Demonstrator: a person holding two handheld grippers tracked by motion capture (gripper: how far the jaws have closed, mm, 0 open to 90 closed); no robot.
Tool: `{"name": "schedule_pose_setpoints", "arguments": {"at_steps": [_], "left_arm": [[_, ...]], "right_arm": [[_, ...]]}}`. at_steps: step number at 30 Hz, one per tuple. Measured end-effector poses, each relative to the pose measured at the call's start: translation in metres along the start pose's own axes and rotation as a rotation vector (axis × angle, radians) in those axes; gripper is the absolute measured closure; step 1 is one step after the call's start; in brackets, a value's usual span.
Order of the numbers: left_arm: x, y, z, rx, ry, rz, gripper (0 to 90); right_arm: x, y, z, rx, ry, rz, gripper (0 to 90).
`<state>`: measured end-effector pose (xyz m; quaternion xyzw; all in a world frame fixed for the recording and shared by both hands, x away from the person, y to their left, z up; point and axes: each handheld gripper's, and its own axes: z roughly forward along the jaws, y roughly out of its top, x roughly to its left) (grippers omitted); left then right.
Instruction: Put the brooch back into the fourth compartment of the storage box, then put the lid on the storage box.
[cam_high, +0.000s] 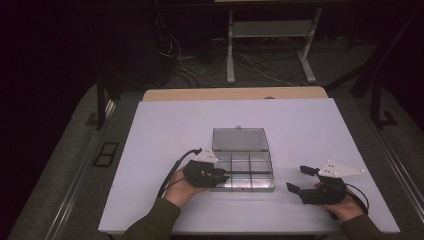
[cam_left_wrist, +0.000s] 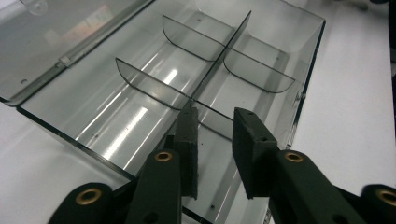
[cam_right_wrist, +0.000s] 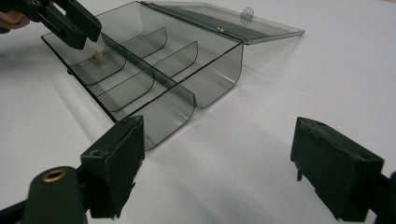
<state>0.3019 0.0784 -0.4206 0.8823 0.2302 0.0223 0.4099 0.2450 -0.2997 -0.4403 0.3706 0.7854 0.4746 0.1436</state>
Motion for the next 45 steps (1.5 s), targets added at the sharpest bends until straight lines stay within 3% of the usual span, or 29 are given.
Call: {"name": "schedule_pose_setpoints", "arguments": {"at_steps": [7, 18, 25, 30, 37, 45], "left_arm": [[0.002, -0.001, -0.009, -0.052, -0.001, -0.026, 60.7], [0.009, -0.005, -0.022, -0.121, 0.017, -0.051, 41.3], [0.012, -0.009, -0.027, -0.156, 0.055, -0.050, 32.1], [0.016, -0.012, -0.030, -0.160, 0.076, -0.055, 28.5], [0.023, -0.011, -0.035, -0.202, 0.102, -0.076, 26.6], [0.038, -0.002, -0.038, -0.234, 0.125, -0.089, 27.0]], "right_arm": [[0.000, 0.000, 0.000, 0.001, 0.002, -0.001, 17.5], [-0.001, 0.002, 0.001, -0.001, 0.005, 0.005, 17.4], [-0.002, 0.005, 0.003, 0.008, 0.007, 0.008, 14.6], [-0.006, 0.009, 0.004, 0.014, 0.009, 0.017, 14.5], [-0.012, 0.023, 0.004, -0.003, -0.005, 0.027, 14.2], [-0.026, 0.042, 0.018, 0.008, -0.007, 0.034, 14.3]]}}
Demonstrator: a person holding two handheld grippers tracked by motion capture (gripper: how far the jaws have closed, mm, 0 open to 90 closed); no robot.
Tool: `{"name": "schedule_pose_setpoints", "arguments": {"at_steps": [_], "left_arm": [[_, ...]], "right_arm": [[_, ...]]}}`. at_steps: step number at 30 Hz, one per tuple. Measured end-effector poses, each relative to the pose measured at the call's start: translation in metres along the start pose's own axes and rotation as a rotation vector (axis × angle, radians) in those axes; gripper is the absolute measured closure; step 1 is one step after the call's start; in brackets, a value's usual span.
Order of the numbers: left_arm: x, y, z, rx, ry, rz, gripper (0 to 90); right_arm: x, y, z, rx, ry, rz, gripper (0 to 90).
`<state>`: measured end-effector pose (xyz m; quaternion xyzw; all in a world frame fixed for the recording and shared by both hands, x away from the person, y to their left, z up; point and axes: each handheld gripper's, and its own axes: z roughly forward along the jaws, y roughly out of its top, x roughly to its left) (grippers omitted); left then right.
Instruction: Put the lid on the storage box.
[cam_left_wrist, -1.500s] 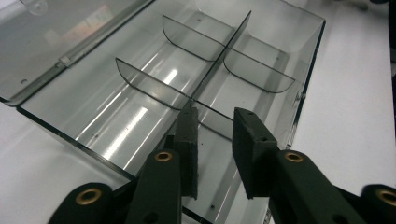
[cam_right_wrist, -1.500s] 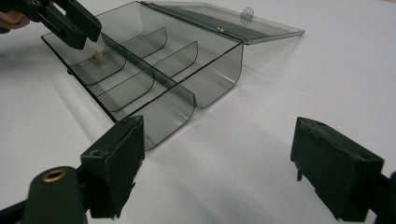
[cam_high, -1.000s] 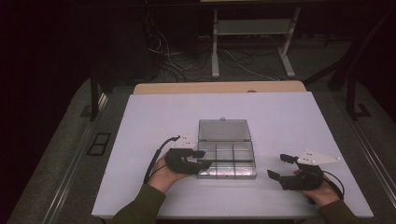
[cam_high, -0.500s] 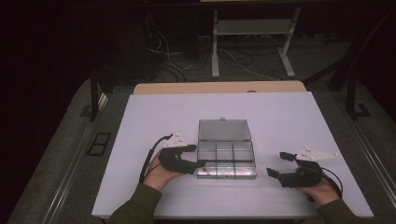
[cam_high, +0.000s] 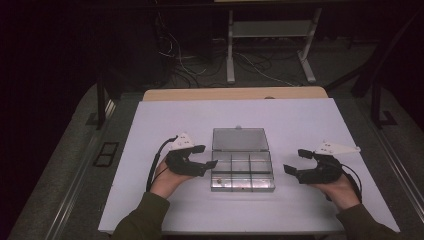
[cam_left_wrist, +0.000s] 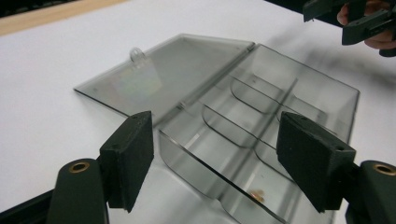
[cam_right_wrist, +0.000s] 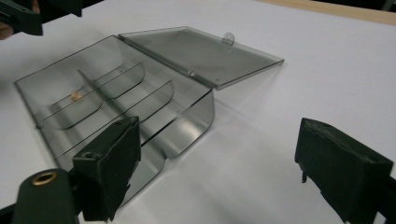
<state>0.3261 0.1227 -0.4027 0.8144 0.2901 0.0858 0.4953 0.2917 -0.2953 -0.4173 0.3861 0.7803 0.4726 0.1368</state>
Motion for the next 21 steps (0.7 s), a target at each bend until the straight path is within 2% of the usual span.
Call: {"name": "schedule_pose_setpoints", "arguments": {"at_steps": [7, 21], "left_arm": [[0.016, 0.007, 0.006, -0.008, 0.018, -0.032, 29.5], [0.046, 0.025, 0.023, -0.020, 0.092, -0.058, 44.1]], "right_arm": [[-0.007, 0.023, 0.016, 0.005, 0.001, -0.019, 17.1], [-0.027, 0.052, 0.051, 0.006, 0.003, -0.008, 37.9]]}}
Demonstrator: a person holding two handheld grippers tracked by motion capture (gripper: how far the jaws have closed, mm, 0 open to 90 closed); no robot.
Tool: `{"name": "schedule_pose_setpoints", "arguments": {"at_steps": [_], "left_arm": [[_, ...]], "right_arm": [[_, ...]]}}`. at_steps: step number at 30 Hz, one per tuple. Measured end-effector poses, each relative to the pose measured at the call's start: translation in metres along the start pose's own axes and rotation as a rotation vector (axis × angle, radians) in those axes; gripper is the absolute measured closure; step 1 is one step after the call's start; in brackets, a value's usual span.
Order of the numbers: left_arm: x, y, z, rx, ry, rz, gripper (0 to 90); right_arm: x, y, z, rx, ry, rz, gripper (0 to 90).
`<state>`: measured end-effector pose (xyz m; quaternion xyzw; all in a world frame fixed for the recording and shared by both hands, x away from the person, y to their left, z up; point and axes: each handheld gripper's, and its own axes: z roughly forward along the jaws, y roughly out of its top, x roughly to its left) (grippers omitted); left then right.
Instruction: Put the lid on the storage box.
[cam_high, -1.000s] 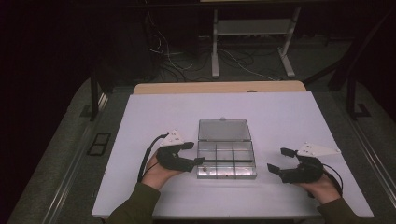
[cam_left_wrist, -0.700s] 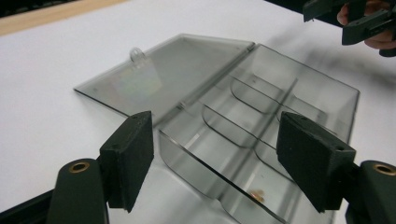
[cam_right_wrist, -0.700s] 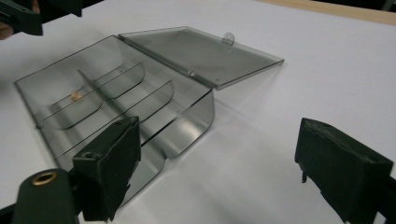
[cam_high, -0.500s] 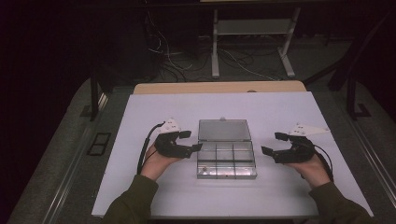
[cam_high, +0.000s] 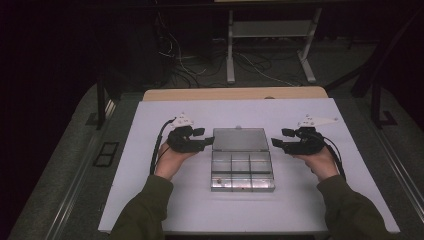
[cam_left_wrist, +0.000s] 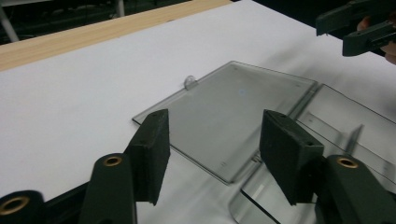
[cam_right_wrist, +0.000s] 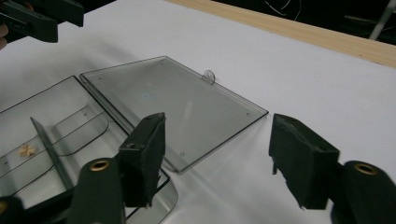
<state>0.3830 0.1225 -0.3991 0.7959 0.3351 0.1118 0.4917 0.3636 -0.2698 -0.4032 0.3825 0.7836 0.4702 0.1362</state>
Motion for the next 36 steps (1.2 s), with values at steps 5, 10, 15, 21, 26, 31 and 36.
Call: {"name": "schedule_pose_setpoints", "arguments": {"at_steps": [5, 10, 15, 21, 26, 31, 36], "left_arm": [[0.006, 0.002, 0.009, 0.005, 0.029, 0.002, 55.1], [0.012, 0.002, 0.018, 0.027, 0.051, -0.007, 63.6], [0.019, 0.002, 0.027, 0.060, 0.109, -0.005, 72.4], [0.024, -0.005, 0.039, 0.101, 0.111, -0.029, 85.7], [0.024, -0.010, 0.044, 0.171, 0.092, -0.025, 89.0], [0.023, -0.014, 0.048, 0.216, 0.084, -0.020, 89.0], [0.022, -0.016, 0.051, 0.253, 0.070, -0.012, 89.0]], "right_arm": [[-0.008, 0.006, 0.010, -0.005, -0.003, 0.016, 46.4], [-0.016, 0.010, 0.020, -0.005, -0.007, 0.034, 54.0], [-0.023, 0.011, 0.030, -0.002, -0.014, 0.045, 65.7], [-0.028, 0.004, 0.042, 0.036, -0.009, 0.052, 79.7], [-0.030, -0.002, 0.046, 0.074, -0.008, 0.039, 89.3], [-0.030, -0.006, 0.049, 0.107, 0.002, 0.040, 89.5], [-0.030, -0.011, 0.050, 0.143, 0.008, 0.056, 89.5]]}}
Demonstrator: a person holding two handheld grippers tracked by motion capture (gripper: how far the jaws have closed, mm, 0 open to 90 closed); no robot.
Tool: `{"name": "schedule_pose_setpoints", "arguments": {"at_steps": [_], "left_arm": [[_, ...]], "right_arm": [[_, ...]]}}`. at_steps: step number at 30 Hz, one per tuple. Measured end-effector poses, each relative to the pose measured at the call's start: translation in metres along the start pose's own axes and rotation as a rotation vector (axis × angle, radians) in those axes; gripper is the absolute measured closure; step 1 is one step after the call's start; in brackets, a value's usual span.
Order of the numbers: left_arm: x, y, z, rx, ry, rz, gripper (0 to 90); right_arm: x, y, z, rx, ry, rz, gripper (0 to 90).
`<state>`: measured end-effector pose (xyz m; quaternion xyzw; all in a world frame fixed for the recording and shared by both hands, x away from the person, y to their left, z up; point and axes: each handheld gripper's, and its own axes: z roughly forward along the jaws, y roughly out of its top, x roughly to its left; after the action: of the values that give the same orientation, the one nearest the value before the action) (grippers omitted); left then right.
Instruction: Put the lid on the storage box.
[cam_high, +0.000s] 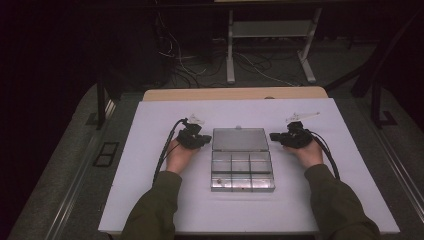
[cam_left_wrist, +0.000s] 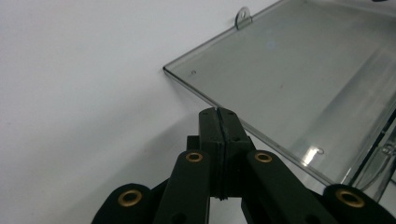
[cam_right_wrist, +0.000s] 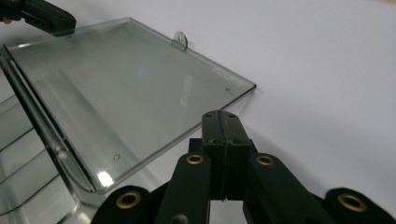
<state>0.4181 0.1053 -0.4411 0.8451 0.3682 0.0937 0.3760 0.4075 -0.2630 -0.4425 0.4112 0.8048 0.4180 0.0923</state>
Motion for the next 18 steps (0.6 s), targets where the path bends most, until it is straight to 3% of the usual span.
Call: {"name": "schedule_pose_setpoints", "arguments": {"at_steps": [11, 18], "left_arm": [[-0.003, -0.002, 0.007, 0.043, -0.017, -0.001, 89.0], [-0.003, -0.003, 0.007, 0.038, -0.025, -0.012, 89.0]], "right_arm": [[0.003, -0.005, 0.009, 0.079, 0.022, 0.000, 89.5], [0.006, -0.005, 0.014, 0.091, 0.027, -0.001, 89.5]]}}
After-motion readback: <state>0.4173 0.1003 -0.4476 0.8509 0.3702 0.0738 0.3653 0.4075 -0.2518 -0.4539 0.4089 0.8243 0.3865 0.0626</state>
